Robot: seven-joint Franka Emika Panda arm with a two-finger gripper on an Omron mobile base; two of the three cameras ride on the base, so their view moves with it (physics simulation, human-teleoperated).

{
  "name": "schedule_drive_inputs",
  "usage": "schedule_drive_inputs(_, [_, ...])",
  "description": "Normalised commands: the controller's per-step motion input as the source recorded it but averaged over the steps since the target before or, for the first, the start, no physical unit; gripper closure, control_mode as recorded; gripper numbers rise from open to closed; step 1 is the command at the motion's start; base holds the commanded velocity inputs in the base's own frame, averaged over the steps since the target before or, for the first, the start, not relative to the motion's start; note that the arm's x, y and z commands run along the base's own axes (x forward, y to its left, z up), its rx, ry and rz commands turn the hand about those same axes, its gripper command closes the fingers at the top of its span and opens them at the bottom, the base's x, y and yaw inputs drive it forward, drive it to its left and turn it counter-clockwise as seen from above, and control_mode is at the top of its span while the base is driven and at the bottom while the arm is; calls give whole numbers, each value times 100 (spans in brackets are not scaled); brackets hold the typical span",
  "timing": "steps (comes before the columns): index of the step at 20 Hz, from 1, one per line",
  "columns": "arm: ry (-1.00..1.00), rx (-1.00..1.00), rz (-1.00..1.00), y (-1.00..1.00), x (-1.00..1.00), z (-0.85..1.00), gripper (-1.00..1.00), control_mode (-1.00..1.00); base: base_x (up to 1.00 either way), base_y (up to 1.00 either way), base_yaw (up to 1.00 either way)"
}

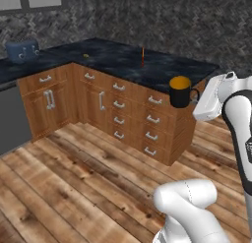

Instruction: Open the cabinet directly in front. Then move the beer and the mug to the dining counter with the candle on it.

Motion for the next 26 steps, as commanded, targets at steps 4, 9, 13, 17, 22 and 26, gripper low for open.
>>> schedule_drive_inputs(4, [0,0,0,0,0,0,100,100,23,28,-22])
schedule_drive_inputs(9, [0,0,0,0,0,0,100,100,27,31,-20])
schedule_drive_inputs(13, [0,0,0,0,0,0,100,100,30,30,-19])
schedule_drive_inputs(17, [0,0,0,0,0,0,100,100,29,32,-19])
schedule_drive_inputs(22, [0,0,0,0,0,0,100,100,28,30,-18])
schedule_drive_inputs(26, [0,0,0,0,0,0,100,100,29,29,-18])
